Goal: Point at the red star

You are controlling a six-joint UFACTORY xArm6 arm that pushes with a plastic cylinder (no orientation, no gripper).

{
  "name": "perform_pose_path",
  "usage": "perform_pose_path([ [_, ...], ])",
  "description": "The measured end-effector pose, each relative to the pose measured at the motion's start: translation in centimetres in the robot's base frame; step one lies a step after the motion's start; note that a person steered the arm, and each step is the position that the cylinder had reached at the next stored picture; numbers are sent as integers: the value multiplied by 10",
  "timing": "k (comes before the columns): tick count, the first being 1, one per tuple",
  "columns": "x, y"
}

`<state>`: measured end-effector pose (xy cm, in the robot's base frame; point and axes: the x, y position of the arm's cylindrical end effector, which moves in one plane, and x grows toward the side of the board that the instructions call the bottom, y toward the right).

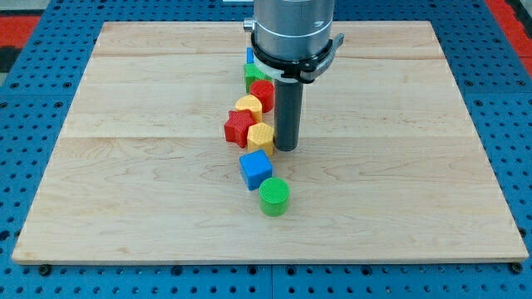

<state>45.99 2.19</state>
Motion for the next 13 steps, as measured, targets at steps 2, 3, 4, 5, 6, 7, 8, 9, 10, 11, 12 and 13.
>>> perform_pose_path([
  [2, 0, -7],
  [3, 0, -3],
  [4, 0, 2],
  [5, 0, 2],
  [6, 0, 3],
  [7, 0, 3],
  [8, 3, 7],
  [9, 35, 30],
  [10, 73, 36],
  [11, 117, 45],
  [12, 150, 39],
  [13, 158, 21],
])
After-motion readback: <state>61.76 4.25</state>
